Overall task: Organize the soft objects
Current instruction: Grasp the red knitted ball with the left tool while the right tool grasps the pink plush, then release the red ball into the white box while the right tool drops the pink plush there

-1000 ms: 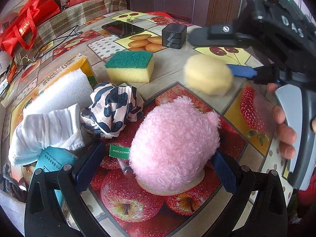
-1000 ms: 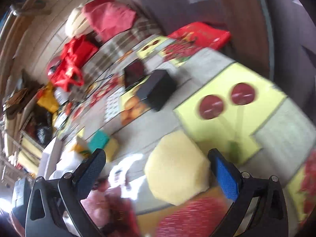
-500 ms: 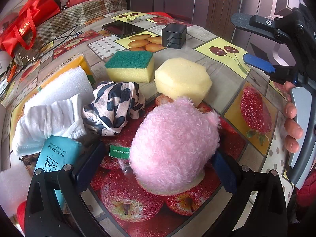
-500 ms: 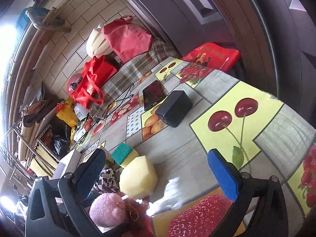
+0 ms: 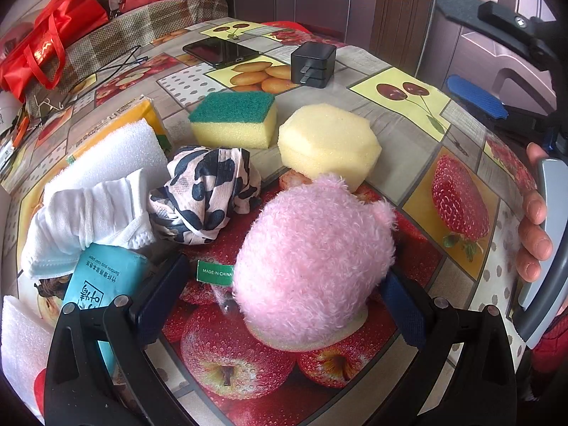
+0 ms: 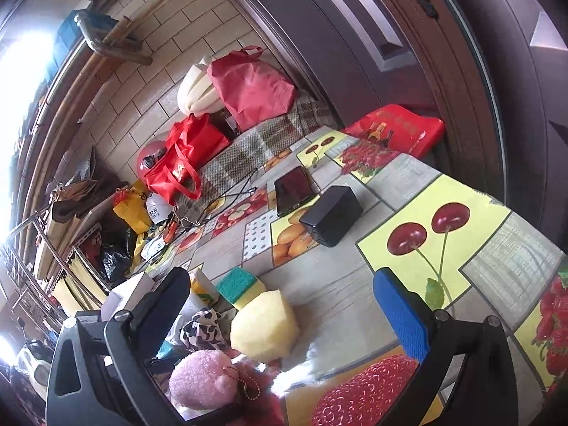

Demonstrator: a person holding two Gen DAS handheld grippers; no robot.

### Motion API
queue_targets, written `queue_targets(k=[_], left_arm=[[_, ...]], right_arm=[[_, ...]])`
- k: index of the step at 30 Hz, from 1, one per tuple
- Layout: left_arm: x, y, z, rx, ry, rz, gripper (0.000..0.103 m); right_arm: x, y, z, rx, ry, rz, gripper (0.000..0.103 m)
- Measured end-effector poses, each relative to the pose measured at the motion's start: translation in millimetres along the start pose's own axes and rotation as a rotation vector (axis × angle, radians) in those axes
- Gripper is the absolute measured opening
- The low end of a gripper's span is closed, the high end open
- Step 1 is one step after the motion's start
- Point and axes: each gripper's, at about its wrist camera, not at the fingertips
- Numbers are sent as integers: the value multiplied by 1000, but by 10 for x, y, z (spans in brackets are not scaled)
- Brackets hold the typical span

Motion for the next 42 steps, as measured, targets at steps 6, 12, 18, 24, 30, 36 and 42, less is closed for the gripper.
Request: queue_targets(k=[6, 12, 18, 24, 30, 36, 42], left_arm=[[53, -121, 112, 23, 17, 23, 102], [436, -1065, 10, 98, -49, 358, 103], [810, -1570, -598, -96, -116, 393, 103], [1100, -1205, -1144, -85, -267, 98, 103], [1011, -1051, -1075, -80, -228, 82, 92], [951, -938, -1003, -67, -190, 52, 59], [1124, -1443, -903, -195, -161, 283, 59]], right_arm=[[-34, -161, -174, -92, -67, 67, 103], [-73, -282, -261, -27, -157, 83, 103], [42, -29, -425, -27, -275, -93, 103], [487, 353, -813, -53, -507, -404, 103], [693, 663, -951, 26, -591, -529, 103], [771, 806, -1010, 106, -662, -552, 67], [620, 491, -1134, -56, -573, -380, 67]])
Point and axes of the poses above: each gripper's, at about its wrist camera, not at the fingertips, and y roughly the way its jaws point, z to its right, x to its underside, and after that the axes turned 1 degree about -x, right-handed
